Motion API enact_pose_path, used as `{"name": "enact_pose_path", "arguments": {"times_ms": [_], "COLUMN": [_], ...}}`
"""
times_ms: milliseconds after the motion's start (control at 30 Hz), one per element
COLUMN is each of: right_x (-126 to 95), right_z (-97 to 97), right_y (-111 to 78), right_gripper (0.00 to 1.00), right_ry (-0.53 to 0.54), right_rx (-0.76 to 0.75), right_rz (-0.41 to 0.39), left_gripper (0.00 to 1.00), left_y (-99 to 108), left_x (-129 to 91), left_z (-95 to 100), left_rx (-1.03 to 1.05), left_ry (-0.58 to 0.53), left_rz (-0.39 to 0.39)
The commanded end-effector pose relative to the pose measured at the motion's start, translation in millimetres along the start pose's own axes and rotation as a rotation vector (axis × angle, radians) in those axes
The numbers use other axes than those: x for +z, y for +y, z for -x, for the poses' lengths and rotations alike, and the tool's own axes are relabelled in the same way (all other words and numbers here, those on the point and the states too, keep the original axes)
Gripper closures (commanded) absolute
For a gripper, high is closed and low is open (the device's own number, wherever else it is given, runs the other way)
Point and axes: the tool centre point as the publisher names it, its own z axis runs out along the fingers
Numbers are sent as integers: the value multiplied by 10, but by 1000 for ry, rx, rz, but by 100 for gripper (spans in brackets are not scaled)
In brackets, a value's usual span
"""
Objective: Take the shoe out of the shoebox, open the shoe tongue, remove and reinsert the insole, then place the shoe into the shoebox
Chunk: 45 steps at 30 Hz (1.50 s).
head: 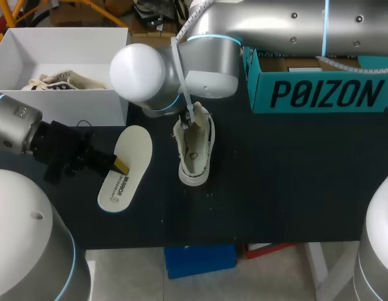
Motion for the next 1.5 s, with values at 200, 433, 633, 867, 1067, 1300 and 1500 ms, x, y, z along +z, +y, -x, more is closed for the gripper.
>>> {"name": "enact_pose_path", "arguments": {"times_ms": [200,433,633,867,1067,1300,1500], "right_x": [24,105,180,290,395,470,508], "right_z": [107,170,160,91,46,41,75], "right_y": [27,90,175,251,267,251,207], "right_gripper": [100,100,100,100,100,100,100], "right_ry": [-10,-15,-4,21,43,58,56], "right_rx": [-29,-39,-57,-68,-65,-54,-40], "right_rz": [-11,-11,3,21,25,12,2], "left_gripper": [100,100,100,100,100,100,100], "left_y": [-8,-8,-8,-8,-8,-8,-8], "left_x": [-3,-3,-3,-3,-3,-3,-3], "left_z": [4,4,4,4,4,4,4], "left_rx": [0,0,0,0,0,0,0], "left_ry": [5,5,5,5,5,5,5], "left_rz": [-1,-1,-1,-1,-1,-1,-1]}}
